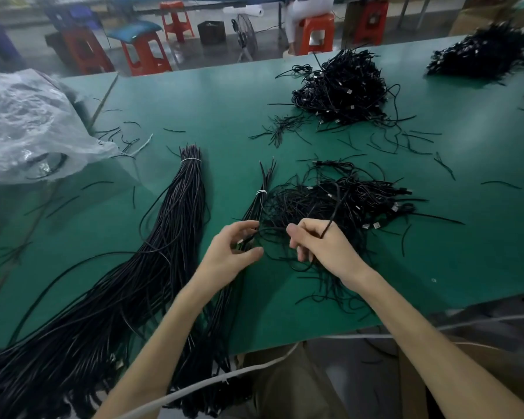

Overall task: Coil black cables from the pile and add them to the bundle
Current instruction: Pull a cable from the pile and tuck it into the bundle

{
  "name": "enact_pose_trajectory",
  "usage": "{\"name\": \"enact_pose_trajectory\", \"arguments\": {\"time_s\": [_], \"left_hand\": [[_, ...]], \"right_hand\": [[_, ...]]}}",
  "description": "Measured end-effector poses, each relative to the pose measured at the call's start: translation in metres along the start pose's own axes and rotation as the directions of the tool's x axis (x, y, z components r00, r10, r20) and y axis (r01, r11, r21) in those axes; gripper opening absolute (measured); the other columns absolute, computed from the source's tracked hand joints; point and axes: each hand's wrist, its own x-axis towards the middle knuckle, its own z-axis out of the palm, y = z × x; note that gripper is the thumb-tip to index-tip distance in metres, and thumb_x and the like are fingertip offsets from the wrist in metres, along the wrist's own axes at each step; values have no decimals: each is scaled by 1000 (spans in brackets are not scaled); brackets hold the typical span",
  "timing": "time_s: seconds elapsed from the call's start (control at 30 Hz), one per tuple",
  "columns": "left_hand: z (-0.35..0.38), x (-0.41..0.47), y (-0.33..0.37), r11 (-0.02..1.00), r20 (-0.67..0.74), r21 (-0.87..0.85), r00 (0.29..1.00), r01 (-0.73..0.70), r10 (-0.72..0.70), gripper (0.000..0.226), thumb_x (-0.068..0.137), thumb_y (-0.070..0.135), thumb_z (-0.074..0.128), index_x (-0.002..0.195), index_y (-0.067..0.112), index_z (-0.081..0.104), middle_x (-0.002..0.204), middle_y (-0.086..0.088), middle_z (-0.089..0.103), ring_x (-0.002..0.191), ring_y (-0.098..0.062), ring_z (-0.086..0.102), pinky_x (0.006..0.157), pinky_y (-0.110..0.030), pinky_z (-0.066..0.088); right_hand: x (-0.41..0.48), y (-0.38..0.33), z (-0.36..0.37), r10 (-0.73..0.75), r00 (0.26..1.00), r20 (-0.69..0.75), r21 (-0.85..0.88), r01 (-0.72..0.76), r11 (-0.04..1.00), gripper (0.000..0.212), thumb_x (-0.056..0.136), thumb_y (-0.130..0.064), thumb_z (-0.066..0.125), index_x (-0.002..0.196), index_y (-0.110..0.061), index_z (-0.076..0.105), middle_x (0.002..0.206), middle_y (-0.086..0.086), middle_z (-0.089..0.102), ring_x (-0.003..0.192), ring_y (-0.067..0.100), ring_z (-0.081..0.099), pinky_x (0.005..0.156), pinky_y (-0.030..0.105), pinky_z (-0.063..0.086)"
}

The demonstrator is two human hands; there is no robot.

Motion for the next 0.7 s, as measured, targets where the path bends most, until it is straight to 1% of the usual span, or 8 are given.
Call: {"name": "enact_pose_trajectory", "arguments": {"time_s": [0.07,0.13,0.23,0.33,0.4,0.5,0.6,0.7], "left_hand": [[8,9,-11,908,-106,418,994,13,35,56,92,15,75,144,19,54,135,-4,48,132,-20,44,114,-38,39],[14,15,-19,787,-122,617,988,3,92,52,97,21,69,146,18,52,137,-5,45,131,-25,38,113,-41,35],[10,19,-28,734,-166,679,970,-16,175,44,99,7,59,143,12,57,134,-9,51,124,-29,44,105,-40,42],[-1,16,-34,686,-257,726,943,46,209,60,91,-15,52,145,10,55,132,-13,52,118,-31,45,98,-41,43],[-6,13,-36,675,-333,727,924,124,190,70,82,-23,52,145,8,54,133,-15,49,118,-33,43,97,-41,39],[-8,12,-34,675,-421,707,892,211,162,76,74,-27,54,143,4,53,133,-18,46,117,-33,40,97,-41,37],[-6,14,-32,682,-432,700,886,212,167,77,72,-30,53,139,7,56,131,-18,46,116,-33,39,96,-42,36],[-5,15,-34,687,-406,701,899,191,165,70,73,-30,52,132,7,61,131,-16,47,117,-32,38,96,-41,33]], "right_hand": [[-5,0,1,61,997,-53,119,-54,991,45,99,-49,61,68,-16,64,65,12,64,61,20,58,62,31,46],[-10,3,3,138,989,-53,196,-126,973,48,98,-52,60,64,-18,61,65,13,63,58,15,57,56,25,44],[-17,7,1,208,978,5,246,-203,948,53,97,-55,61,61,-16,54,60,12,56,51,12,52,48,21,39],[-23,9,-3,223,975,11,303,-216,928,56,98,-52,62,58,-15,48,58,7,48,52,16,50,45,23,33],[-26,8,-4,223,975,16,339,-216,916,57,100,-51,59,57,-17,44,60,5,44,54,18,49,44,24,31],[-32,2,-5,206,975,86,380,-223,897,57,103,-51,53,61,-16,36,62,4,39,52,17,41,48,25,28],[-42,-4,-9,160,965,207,447,-239,862,58,105,-50,51,63,-14,31,60,3,33,50,16,32,50,27,23],[-48,-7,-11,145,970,196,473,-223,852,58,105,-48,51,62,-15,32,60,2,33,50,15,31,49,25,25]]}}
